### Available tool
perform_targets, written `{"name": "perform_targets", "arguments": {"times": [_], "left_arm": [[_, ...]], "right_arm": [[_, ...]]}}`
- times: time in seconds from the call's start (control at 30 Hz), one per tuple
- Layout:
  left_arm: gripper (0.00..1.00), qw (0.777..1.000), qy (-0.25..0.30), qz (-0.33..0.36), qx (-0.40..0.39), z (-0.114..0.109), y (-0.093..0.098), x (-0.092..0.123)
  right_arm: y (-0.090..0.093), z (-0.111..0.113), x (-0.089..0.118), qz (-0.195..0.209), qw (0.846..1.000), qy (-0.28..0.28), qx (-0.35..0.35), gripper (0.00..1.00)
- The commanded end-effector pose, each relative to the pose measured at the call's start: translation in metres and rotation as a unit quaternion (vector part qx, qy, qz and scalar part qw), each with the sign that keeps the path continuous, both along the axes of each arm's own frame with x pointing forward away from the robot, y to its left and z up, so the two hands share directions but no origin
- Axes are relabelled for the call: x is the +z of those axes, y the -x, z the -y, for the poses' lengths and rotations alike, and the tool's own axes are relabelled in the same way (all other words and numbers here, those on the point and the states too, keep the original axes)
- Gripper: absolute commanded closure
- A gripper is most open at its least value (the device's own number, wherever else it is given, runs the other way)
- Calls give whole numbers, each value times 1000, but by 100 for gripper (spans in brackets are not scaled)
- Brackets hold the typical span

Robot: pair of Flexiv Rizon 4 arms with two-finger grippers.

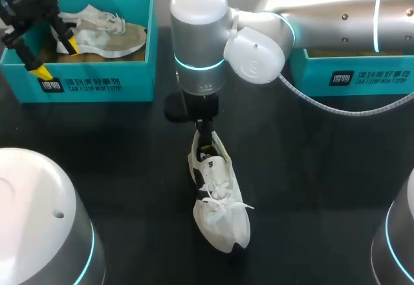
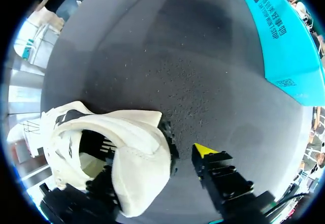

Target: Take the shoe out of the shoebox, open the shoe tongue, remove and reinsert the insole, then place the shoe into the shoebox

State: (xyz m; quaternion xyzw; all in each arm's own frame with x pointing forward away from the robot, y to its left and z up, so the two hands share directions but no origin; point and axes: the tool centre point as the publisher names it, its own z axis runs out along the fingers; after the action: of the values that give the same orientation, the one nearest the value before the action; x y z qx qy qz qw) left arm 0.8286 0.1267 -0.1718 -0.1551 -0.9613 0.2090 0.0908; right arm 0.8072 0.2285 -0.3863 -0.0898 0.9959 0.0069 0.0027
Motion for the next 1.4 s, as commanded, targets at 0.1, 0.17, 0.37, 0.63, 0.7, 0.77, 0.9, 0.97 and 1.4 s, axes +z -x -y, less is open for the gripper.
{"name": "perform_targets", "arguments": {"times": [0.1, 0.17, 0.37, 0.63, 0.7, 0.77, 0.9, 0.97, 1.4], "left_arm": [[0, 1000, -1, -1, -1, -1, -1, 0], [0, 1000, -1, -1, -1, -1, -1, 0], [0, 1000, -1, -1, -1, -1, -1, 0], [0, 1000, -1, -1, -1, -1, -1, 0], [0, 1000, -1, -1, -1, -1, -1, 0], [0, 1000, -1, -1, -1, -1, -1, 0], [0, 1000, -1, -1, -1, -1, -1, 0], [0, 1000, -1, -1, -1, -1, -1, 0], [0, 1000, -1, -1, -1, -1, -1, 0]], "right_arm": [[6, 1, 0, 5, 1000, -2, -5, 100], [8, 2, 0, 5, 1000, -3, -8, 100], [10, 4, 17, 20, 1000, -1, -17, 100], [-1, 21, 80, 45, 998, 1, -39, 100], [-9, 29, 104, 50, 998, 10, -44, 100], [-15, 34, 120, 51, 997, 27, -48, 100], [-34, 50, 158, 62, 996, 34, -63, 100], [-44, 57, 181, 67, 994, 44, -73, 100], [-80, 80, 251, 85, 988, 56, -115, 100]]}}
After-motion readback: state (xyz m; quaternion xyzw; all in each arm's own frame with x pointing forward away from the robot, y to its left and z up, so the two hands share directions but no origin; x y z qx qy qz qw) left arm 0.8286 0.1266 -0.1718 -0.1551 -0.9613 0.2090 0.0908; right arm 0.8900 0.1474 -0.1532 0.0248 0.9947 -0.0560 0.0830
